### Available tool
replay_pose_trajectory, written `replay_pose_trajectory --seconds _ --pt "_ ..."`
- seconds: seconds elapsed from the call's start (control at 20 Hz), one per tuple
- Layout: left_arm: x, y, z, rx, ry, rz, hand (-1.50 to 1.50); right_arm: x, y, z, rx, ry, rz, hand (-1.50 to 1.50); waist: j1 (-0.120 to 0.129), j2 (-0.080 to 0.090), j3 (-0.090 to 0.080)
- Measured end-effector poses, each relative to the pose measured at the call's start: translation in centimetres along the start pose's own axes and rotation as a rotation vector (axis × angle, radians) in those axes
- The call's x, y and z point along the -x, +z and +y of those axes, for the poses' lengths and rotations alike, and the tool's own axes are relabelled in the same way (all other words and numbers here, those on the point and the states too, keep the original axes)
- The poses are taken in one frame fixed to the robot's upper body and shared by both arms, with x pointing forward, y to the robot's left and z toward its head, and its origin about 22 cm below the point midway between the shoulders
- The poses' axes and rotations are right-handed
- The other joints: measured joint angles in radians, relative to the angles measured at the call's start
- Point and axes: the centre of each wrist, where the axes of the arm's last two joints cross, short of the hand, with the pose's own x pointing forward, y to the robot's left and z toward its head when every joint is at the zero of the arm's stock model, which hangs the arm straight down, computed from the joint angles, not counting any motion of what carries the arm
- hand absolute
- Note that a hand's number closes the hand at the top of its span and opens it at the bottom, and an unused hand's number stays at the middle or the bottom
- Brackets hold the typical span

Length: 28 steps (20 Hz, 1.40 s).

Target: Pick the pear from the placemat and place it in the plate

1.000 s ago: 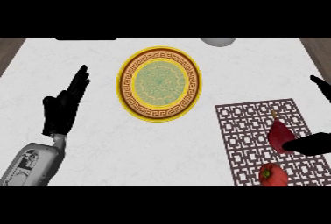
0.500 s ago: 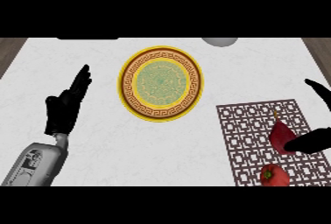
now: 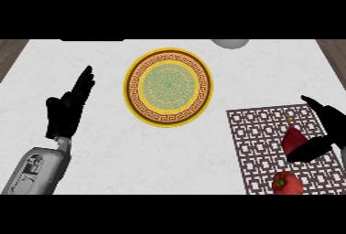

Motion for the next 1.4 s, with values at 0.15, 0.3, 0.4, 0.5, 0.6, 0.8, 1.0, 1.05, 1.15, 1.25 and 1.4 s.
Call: replay_pose_trajectory --seconds 0.15,0.3,0.4,0.5,0.6,0.8,1.0,1.05,1.15,1.25,1.4 --pt "-0.1 0.3 -0.6 0.002 0.0 -0.004 0.0 0.4 -1.2 1.3 -0.018 0.012 0.009 -1.5 0.0 0.0 0.0" --pt "0.1 0.6 -0.1 0.003 0.0 0.001 0.0 1.3 -2.0 2.0 -0.035 0.023 0.019 -1.5 0.0 0.0 0.0" --pt "0.1 0.9 0.0 0.002 -0.003 -0.002 0.0 1.5 -2.2 2.0 -0.046 0.029 0.026 -1.5 0.0 -0.001 0.0" --pt "0.2 1.2 0.1 -0.002 -0.002 -0.005 0.0 1.6 -2.7 2.5 -0.055 0.028 0.034 -1.5 0.0 -0.001 0.0" --pt "-0.2 0.5 0.3 -0.002 -0.001 -0.004 0.0 1.8 -3.1 2.8 -0.058 0.023 0.039 -1.5 -0.001 0.0 0.0" --pt "0.6 0.7 0.0 -0.003 0.003 -0.003 0.0 2.9 -4.2 3.6 -0.055 0.033 0.043 1.5 -0.001 0.0 0.0" --pt "0.2 0.2 -0.2 0.001 -0.001 -0.006 0.0 3.2 -5.0 3.9 0.0 0.038 0.012 1.5 0.0 -0.002 -0.002" --pt "0.3 0.2 -0.1 0.001 -0.001 -0.005 0.0 3.3 -4.8 4.1 0.011 0.041 0.011 1.5 -0.001 -0.002 -0.002" --pt "0.2 0.5 -0.3 -0.001 -0.002 -0.005 0.0 3.6 -4.7 4.1 0.026 0.047 0.008 1.5 -0.001 -0.003 -0.003" --pt "0.2 0.4 -0.1 0.001 -0.003 -0.005 0.0 3.9 -4.9 4.0 0.045 0.044 0.0 1.5 -0.001 -0.002 -0.002" --pt "-0.1 0.5 -0.7 0.002 0.0 -0.003 0.0 3.8 -5.2 4.1 0.076 0.044 -0.015 1.5 -0.001 -0.002 -0.002"
